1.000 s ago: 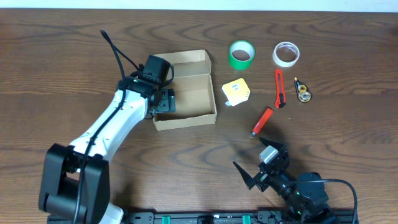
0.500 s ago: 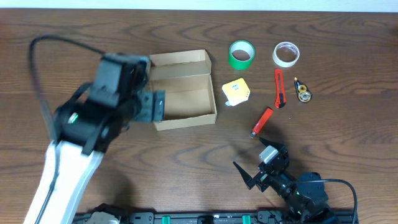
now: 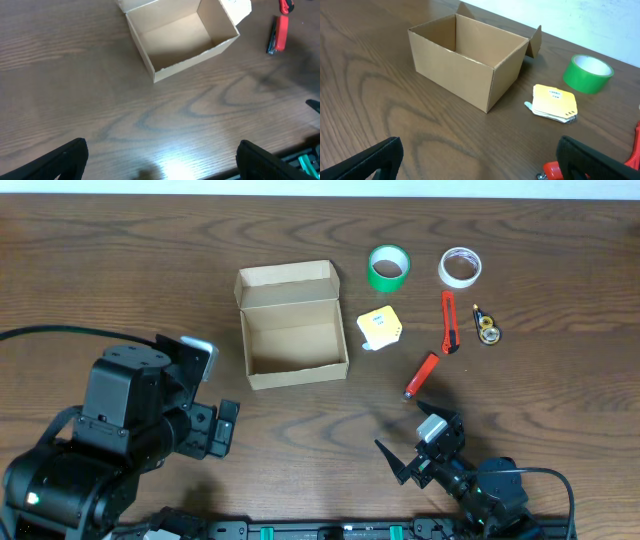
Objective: Pack container
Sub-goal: 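Release the box and retract the left gripper toward the front, then reach the right gripper forward to the green tape roll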
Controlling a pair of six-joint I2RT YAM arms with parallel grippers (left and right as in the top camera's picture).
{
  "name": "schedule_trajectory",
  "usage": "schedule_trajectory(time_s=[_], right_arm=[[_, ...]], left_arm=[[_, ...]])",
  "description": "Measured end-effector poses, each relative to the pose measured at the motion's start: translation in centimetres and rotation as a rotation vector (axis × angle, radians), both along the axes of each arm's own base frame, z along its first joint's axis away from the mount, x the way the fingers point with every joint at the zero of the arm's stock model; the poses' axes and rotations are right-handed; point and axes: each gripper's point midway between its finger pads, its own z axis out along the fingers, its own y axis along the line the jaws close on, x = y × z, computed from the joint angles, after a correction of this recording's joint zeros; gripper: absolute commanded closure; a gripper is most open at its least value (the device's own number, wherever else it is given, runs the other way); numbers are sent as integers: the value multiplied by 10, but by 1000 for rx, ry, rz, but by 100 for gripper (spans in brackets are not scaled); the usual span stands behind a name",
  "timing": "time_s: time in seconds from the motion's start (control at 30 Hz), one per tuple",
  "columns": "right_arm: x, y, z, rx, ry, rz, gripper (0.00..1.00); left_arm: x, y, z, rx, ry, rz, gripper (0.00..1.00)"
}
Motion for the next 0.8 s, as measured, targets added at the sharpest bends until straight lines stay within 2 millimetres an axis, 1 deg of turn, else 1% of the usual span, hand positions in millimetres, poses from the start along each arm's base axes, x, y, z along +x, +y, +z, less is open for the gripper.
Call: schedule_trajectory(time_s=[0.13,0.37,0.47,0.67,0.8], right_arm=[[0,0,0,0,0,0,1],[0,1,0,1,-1,4,1],[-4,5,1,18,11,32,1],[-23,23,5,147,119,143,1],[-28,31,17,271,188,172,1]], left_arm=[[-7,2,-5,12,34,-1,5],[-7,2,-6,13,38,-1,5],[-7,2,-6,12,38,-1,5],[-8,1,-6,9,40,-4,5],[-8,1,-6,7,40,-5,5]])
